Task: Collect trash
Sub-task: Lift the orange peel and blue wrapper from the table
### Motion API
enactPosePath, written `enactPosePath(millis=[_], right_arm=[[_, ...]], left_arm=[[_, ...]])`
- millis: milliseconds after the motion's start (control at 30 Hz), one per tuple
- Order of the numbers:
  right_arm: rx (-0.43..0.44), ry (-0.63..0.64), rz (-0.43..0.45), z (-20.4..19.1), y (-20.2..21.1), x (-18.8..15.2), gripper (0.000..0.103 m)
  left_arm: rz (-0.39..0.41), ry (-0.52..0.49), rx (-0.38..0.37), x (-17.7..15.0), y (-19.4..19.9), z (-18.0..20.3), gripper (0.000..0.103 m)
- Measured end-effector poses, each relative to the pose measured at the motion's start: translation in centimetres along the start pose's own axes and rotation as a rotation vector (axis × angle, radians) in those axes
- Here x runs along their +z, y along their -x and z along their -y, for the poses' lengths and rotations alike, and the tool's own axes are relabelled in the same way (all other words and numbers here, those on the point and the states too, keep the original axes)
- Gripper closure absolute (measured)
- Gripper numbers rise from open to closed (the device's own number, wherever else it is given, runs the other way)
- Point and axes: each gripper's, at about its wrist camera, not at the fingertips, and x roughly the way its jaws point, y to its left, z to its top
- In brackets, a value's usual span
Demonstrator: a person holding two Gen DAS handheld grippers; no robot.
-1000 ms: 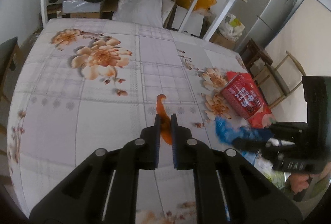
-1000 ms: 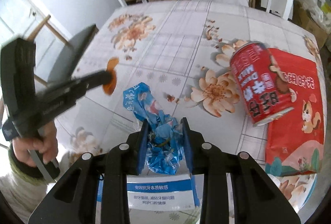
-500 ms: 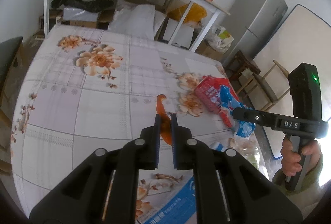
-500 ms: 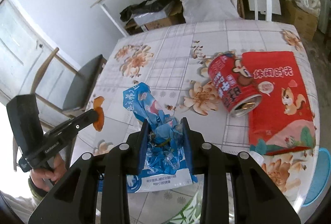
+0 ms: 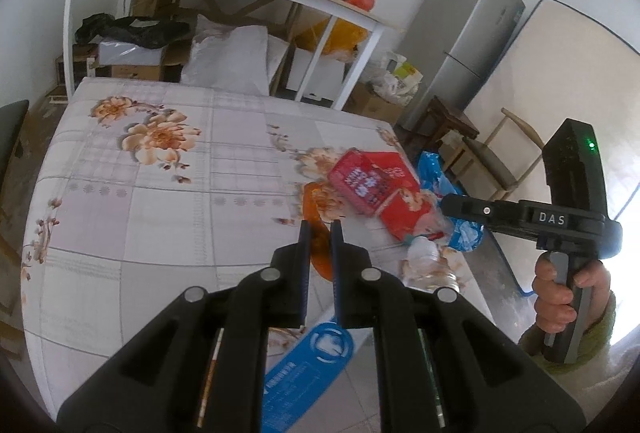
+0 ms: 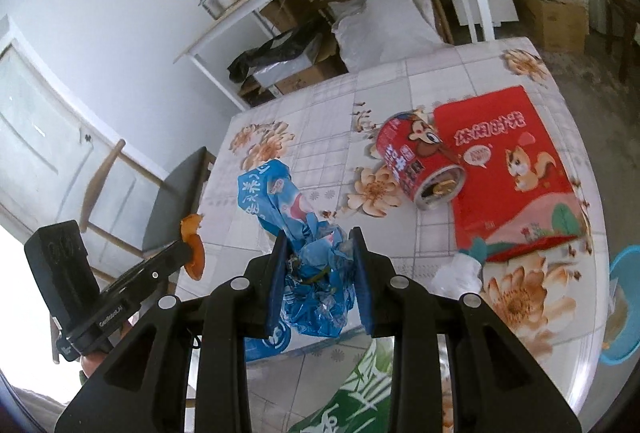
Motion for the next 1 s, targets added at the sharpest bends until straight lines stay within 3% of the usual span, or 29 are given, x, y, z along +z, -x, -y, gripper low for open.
enactPosePath(millis=[1000], right_arm=[[-0.02, -0.165, 0.175, 6.2, 8.3, -3.1, 0.073]], left_arm=[[-0.007, -0.168, -0.089, -0.3, -0.2, 8.9, 0.095]])
